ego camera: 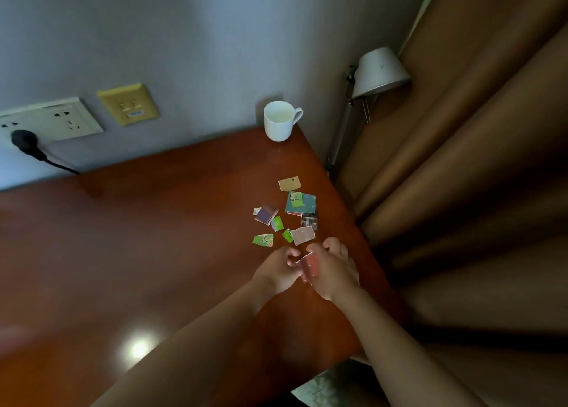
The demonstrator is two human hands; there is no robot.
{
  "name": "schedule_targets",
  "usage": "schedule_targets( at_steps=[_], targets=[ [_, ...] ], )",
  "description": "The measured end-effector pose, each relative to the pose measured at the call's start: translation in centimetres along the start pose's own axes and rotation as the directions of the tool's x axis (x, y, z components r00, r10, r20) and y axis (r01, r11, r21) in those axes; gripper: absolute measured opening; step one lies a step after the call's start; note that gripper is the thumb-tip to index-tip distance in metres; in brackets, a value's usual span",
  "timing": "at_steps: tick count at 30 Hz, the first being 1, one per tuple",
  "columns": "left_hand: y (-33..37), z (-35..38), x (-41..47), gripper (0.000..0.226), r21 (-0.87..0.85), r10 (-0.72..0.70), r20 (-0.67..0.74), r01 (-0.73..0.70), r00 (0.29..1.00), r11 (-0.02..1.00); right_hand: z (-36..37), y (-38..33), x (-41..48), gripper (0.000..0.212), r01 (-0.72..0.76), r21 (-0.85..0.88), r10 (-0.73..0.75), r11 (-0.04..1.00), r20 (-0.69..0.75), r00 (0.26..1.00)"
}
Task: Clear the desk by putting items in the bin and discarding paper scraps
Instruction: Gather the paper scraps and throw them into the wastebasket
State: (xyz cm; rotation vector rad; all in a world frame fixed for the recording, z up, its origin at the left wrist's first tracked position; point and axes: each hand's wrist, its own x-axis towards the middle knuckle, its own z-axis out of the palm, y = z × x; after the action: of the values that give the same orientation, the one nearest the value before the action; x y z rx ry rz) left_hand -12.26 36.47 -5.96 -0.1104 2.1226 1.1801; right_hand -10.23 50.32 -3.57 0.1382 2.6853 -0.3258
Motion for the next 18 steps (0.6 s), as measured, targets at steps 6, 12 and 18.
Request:
schedule_targets(
  at_steps=[6, 12, 18],
  targets=[
    [0.3, 0.3, 0.2, 0.027, 0.130, -0.005, -0.013, 0.007, 1.000, 0.992, 0.6, 0.5, 0.6, 0.066, 0.028, -0.045, -0.028, 0.999, 0.001, 1.000],
    [0.0, 0.5, 0.8, 0.008, 0.153, 0.002, 0.004, -0.002, 1.000, 0.988, 0.7, 0.7, 1.0, 0.054, 0.043, -0.059, -0.044, 0.997, -0.005, 0.999],
    [0.1, 0.2, 0.8, 0.016, -0.009, 0.006, 0.030, -0.006, 1.000, 1.000, 0.6, 0.8, 1.3, 0.062, 0.080, -0.073, -0.081, 0.994, 0.000, 0.997]
  ],
)
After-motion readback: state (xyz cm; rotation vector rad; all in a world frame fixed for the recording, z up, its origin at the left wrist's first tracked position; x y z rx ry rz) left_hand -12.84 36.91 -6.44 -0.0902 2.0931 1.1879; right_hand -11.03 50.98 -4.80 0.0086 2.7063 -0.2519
